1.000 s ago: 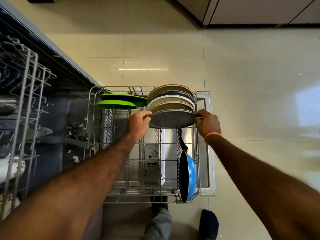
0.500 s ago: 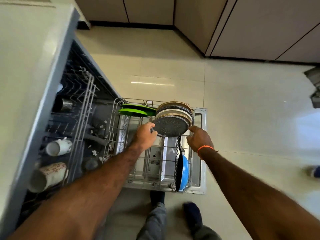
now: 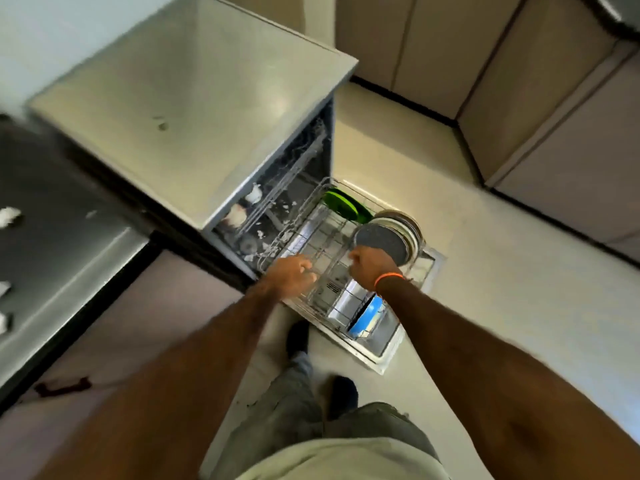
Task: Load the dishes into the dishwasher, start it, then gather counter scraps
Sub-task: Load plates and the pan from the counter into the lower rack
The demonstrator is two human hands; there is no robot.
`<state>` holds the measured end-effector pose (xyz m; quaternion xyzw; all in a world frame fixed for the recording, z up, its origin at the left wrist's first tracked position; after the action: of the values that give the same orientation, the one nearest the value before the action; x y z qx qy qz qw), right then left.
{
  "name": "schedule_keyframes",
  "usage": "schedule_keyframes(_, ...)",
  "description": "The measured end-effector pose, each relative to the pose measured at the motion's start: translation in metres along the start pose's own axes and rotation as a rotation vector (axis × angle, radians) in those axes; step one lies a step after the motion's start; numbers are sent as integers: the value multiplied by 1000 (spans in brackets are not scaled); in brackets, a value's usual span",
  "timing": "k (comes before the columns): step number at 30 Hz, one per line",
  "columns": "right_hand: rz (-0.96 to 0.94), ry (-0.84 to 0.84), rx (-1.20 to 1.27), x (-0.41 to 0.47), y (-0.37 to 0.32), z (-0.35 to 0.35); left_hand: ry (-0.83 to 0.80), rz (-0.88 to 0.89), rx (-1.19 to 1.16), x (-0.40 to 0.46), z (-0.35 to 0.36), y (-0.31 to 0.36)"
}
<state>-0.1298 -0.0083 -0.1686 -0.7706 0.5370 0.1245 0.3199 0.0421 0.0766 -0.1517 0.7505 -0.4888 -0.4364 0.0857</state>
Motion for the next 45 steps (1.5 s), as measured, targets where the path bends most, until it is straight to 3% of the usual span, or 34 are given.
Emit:
schedule_keyframes(2, -86, -19, -72, -13, -30, 2, 59, -31, -55, -35, -11, -9)
schedule_keyframes(10, -677, -108, -299, -106, -255, 49, 560, -231, -374, -223, -85, -137)
schedule_keyframes(21, -1170, -293, -222, -257, -483, 181, 1082, -476, -690, -451, -90, -308)
schedule_keyframes(29, -1361, -425, -213, -364, -583, 292, 1301, -645, -702, -596, -64, -386)
schedule_keyframes(35, -1484, -399, -271, -436, -631, 347, 1530, -874, -632, -707, -25, -421)
schedule_keyframes(45, -1673, -607, -469, -542, -697, 462, 1818, -1227, -634, -843, 44, -483)
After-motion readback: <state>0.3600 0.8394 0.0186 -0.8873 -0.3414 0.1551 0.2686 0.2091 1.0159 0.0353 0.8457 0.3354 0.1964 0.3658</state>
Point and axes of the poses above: each hand's wrist, its own x-axis towards the middle knuckle, its own z-axis out of the palm, y = z × x, the point moved 10 cm from there along x, towards the middle knuckle, and after that the axes turned 5 degrees about -x, right-handed, at the moved point
